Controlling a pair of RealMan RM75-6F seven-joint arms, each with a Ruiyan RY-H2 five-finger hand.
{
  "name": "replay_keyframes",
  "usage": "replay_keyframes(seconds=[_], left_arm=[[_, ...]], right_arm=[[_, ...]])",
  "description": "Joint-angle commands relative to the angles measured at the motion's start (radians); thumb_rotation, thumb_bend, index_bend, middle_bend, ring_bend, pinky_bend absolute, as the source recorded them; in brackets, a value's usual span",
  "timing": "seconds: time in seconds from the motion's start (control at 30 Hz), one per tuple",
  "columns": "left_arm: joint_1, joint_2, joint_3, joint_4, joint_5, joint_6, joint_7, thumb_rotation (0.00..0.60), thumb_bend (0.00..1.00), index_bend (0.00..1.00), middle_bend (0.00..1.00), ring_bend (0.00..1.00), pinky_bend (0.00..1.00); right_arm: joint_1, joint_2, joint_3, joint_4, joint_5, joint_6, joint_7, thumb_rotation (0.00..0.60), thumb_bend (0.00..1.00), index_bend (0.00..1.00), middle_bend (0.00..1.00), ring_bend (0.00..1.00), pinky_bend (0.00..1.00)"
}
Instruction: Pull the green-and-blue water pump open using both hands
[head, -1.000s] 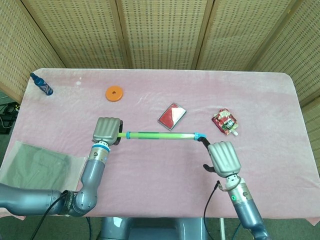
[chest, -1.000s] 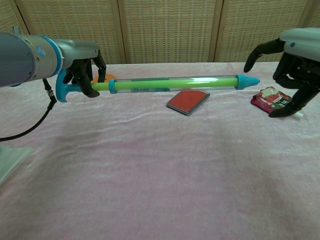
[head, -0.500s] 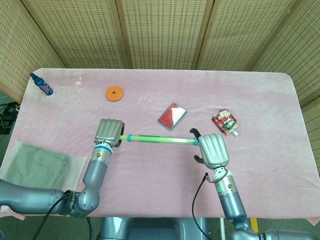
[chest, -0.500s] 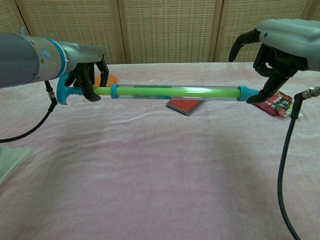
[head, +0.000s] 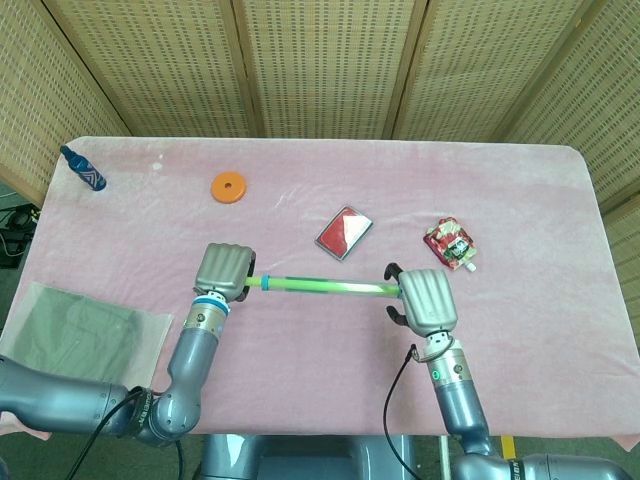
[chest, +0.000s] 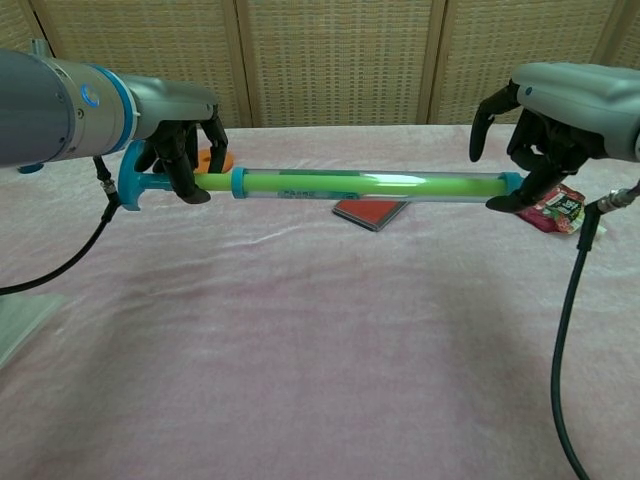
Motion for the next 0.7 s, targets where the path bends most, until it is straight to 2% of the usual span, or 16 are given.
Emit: replay_keyframes(seconds=[0.03,0.33,0.53,0.7], left_arm=[[-0.005,0.005,0.001,-0.016,-0.001,0.01,-0.004,0.6,0.57,0.72,0.85,0.73,0.69],[-0.01,0.017,0.009,-0.042,-0.005,0.02,-0.018,0.6,0.57,0.72,0.85,0.73,0.69],[-0.013,0.021,0.017,-0.041,-0.007,0.017,-0.022,0.6,0.57,0.72,0.85,0.73,0.69],[-0.016,0.021,0.022,-0.036,-0.007,0.008,-0.029,0.6,0.57,0.72,0.85,0.73,0.69]], right_arm=[[0.006,-0.004,-0.004,0.002,0.014,0.008,-0.01,0.6,0.43,0.47,0.98,0.94,0.72],[0.022,-0.015,-0.018,0.033,0.058,0.019,-0.02,0.6,0.46,0.48,0.99,0.95,0.72],[0.026,-0.024,-0.028,0.061,0.065,0.021,-0.01,0.6,0.48,0.62,1.0,0.96,0.72],[0.03,-0.031,-0.03,0.084,0.055,0.029,-0.003,0.6,0.48,0.69,1.0,0.97,0.72]])
